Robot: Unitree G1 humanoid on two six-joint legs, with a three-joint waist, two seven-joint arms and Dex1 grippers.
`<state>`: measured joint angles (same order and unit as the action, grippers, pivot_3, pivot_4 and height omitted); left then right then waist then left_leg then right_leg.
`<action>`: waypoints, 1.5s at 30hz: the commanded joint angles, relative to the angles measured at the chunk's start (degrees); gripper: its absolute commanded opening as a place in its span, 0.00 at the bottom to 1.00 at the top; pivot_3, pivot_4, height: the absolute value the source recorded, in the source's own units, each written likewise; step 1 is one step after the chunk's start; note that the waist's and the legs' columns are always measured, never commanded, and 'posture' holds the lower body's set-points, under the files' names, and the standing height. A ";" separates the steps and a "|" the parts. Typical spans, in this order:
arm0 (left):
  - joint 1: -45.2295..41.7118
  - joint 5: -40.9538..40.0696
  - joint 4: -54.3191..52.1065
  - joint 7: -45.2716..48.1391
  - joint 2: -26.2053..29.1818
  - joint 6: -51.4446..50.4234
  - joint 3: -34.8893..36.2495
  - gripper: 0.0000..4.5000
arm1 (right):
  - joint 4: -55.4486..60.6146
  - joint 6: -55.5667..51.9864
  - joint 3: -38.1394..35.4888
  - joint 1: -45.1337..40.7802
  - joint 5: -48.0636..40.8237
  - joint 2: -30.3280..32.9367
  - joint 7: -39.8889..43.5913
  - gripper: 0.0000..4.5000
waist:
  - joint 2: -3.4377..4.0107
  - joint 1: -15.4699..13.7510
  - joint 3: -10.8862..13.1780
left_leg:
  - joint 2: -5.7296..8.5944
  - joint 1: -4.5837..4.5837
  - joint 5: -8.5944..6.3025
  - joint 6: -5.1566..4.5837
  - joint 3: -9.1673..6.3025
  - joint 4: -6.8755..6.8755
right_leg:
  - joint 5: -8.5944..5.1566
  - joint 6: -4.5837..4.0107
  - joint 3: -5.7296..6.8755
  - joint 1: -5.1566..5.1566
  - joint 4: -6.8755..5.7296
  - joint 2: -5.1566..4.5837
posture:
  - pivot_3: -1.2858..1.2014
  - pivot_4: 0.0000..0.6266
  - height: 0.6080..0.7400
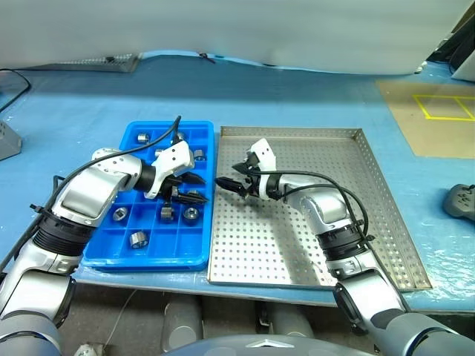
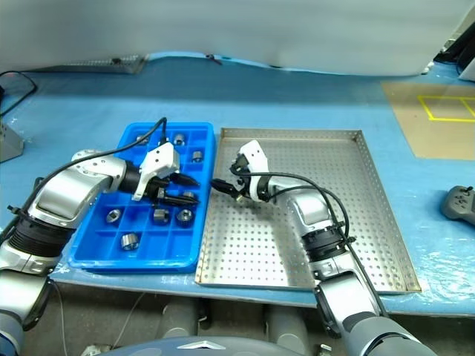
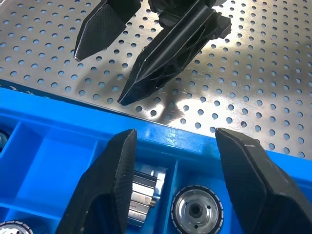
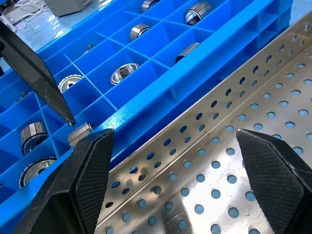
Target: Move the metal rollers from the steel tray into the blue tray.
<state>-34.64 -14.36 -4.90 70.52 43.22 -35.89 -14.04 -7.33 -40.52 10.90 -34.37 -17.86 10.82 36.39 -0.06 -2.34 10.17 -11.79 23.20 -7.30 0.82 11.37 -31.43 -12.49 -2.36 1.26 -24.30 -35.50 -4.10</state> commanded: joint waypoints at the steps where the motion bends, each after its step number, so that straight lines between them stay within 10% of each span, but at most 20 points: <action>1: 0.97 1.37 -0.68 1.67 2.68 3.24 -0.46 0.59 | 0.74 0.91 -0.38 -0.11 -0.06 -0.37 0.28 0.94 | 0.00 0.07 0.00 | 0.00 0.00 0.00 0.00 0.00 0.00 | 0.00 0.00 0.00 0.00 0.01 0.00 | 0.46 0.24 1.00; 45: 4.99 15.74 3.17 5.05 2.91 11.98 -13.15 0.59 | 1.07 1.12 -0.59 0.35 -0.02 -0.68 -0.32 0.94 | 0.10 0.05 -0.08 | -0.04 -0.27 0.02 0.04 0.02 0.00 | 0.00 0.01 -0.05 0.19 -0.05 -0.11 | 0.46 0.24 1.00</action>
<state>-31.85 -0.69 -3.87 74.70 46.25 -23.88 -23.05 -7.44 -40.41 10.90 -34.19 -17.81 10.48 36.07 0.04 -2.29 10.10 -11.82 22.83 -7.28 0.85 11.40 -31.42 -12.50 -2.34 1.19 -24.05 -35.55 -4.21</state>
